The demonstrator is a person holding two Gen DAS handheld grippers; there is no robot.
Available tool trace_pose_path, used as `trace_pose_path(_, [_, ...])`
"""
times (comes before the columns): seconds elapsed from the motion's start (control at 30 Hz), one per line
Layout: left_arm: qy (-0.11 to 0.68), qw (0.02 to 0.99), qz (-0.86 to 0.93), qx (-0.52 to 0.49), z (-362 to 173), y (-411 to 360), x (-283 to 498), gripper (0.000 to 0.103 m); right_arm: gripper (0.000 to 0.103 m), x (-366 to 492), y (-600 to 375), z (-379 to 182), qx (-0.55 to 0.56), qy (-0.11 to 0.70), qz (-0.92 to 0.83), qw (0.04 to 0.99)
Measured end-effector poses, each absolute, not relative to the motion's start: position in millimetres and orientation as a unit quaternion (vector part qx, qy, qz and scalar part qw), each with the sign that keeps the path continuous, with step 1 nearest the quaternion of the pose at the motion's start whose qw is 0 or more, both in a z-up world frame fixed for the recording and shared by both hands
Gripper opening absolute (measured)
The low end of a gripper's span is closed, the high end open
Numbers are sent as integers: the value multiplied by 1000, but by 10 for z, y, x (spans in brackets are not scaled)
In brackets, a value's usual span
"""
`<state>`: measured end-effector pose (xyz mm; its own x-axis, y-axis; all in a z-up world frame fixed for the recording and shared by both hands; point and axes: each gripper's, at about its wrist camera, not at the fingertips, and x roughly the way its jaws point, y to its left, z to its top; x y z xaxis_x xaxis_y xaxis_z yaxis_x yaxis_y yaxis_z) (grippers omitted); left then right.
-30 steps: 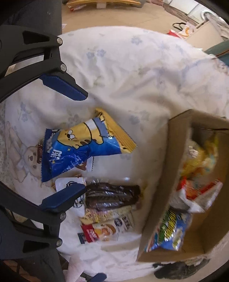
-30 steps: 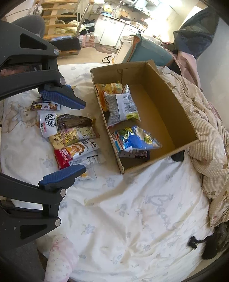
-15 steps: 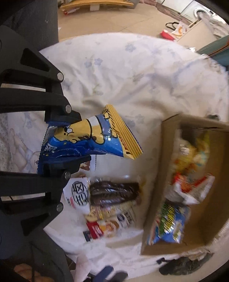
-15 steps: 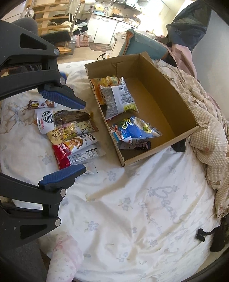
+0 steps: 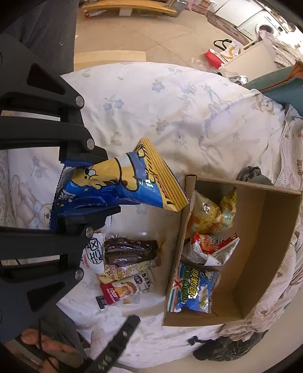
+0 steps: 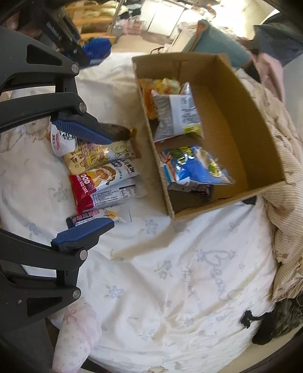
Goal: Organize snacks
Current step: 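Lift the tiger-print bag with the left tool while the right tool grasps a white-red candy bar, then carry both snacks over the box and release them inside with both tools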
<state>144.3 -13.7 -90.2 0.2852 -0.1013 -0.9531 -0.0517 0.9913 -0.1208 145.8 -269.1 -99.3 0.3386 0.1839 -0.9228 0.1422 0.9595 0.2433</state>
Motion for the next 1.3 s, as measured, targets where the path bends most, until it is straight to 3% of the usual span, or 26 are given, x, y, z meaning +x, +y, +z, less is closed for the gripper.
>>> trace_pose_path(0.53, [600,799,-4,-52,-907,-181,1514,24,65,1707,-2266,-1636,3,659,9,752])
trace_pose_path(0.57, [601,798,-6,-51,-916,-191,1513,24,60,1716,-2257,-1662,2,661,9,750])
trace_pose_path(0.6, [602,797,-7,-50,-923,-203,1512,24,49,1722,-2234,-1691,-3,663,15,748])
trace_pose_path(0.67, [602,797,-6,-49,-924,-204,1510,24,15,1716,-2191,-1663,-29,656,8,754])
trace_pose_path(1.3, [602,796,20,-65,-985,-32,1545,24,15,1361,-2435,-920,143,586,144,785])
